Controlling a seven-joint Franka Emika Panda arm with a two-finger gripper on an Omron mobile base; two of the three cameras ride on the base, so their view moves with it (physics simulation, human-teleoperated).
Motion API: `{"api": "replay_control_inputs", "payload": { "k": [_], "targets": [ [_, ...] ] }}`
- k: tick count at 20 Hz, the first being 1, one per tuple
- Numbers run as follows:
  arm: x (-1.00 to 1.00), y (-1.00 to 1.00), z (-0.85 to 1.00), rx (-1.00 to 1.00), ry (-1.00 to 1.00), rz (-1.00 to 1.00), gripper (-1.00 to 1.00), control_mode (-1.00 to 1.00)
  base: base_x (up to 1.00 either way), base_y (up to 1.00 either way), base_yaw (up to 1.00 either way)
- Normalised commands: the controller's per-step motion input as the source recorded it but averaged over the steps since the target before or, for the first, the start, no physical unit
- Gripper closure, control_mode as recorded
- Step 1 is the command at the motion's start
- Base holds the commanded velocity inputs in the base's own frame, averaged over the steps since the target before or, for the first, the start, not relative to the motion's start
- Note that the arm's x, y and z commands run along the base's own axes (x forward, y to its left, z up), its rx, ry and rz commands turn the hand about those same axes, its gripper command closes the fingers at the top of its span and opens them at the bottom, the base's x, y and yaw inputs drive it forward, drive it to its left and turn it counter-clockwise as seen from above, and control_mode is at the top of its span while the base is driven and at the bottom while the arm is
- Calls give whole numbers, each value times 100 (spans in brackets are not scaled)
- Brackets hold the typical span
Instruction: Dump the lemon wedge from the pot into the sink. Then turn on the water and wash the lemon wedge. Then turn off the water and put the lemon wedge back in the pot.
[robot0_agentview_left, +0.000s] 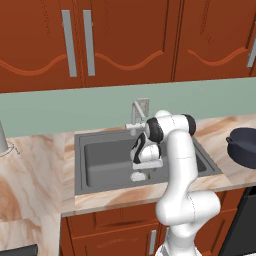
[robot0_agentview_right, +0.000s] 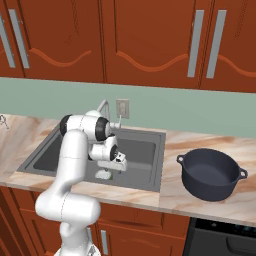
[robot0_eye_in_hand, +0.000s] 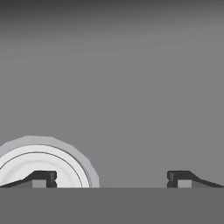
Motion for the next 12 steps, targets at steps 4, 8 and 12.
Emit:
{"api": "replay_control_inputs", "payload": {
  "k": [4, 8, 12],
  "targets": [
    [-19, 0, -6, 0, 1, 0, -100, -100, 0, 0, 0],
    [-32, 0, -1, 0, 0, -1, -100, -100, 0, 0, 0],
    [-45, 0, -1, 0, 0, -3, -100, -100, 0, 0, 0]
  ]
}}
